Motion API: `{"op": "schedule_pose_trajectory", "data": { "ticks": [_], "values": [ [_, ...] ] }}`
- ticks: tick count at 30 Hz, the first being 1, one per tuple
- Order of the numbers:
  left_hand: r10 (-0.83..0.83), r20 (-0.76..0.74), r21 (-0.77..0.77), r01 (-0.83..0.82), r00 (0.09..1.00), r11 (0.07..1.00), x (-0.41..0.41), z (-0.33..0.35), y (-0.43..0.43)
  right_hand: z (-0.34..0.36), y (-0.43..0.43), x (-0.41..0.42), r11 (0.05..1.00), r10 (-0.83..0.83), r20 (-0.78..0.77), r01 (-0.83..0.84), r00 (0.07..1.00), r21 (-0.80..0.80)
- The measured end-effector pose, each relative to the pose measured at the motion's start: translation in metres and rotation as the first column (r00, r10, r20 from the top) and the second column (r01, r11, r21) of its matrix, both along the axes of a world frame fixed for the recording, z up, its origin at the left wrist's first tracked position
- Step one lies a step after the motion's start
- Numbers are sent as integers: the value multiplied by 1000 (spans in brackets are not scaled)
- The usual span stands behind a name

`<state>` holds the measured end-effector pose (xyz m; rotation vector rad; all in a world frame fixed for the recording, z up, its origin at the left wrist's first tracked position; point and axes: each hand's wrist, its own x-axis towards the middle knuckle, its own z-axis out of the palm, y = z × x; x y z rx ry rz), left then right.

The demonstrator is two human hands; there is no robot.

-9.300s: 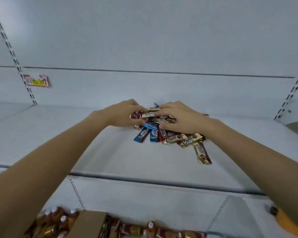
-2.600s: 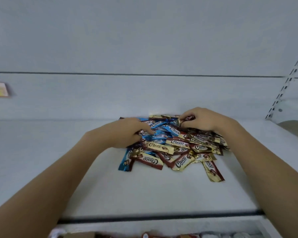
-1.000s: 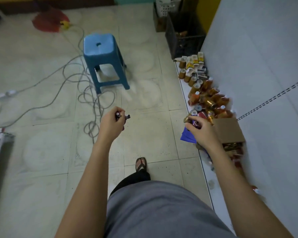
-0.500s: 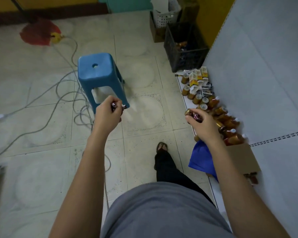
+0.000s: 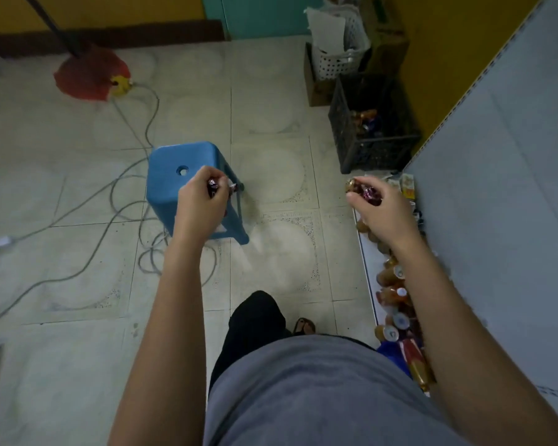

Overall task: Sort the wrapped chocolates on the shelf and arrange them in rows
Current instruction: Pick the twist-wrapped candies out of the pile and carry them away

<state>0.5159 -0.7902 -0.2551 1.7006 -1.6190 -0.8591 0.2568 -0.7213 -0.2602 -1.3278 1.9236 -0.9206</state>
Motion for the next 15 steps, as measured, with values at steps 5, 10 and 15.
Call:
{"op": "schedule_pose_trajectory", "data": {
  "ticks": [5,10,15],
  "values": [
    [-27,-32,-10,27,999,1000,-31,-5,-95,1,-81,-20,999,-34,33,34,999,-19],
    [-108,-120,-71,100,987,992,-76,13,-225,26,-177,-46,981,-159,59,165,985,-107],
    [-288,-161,-288,234,944,928,-152,86,-344,102,-256,-84,868,-336,97,348,937,-354]
  ]
}}
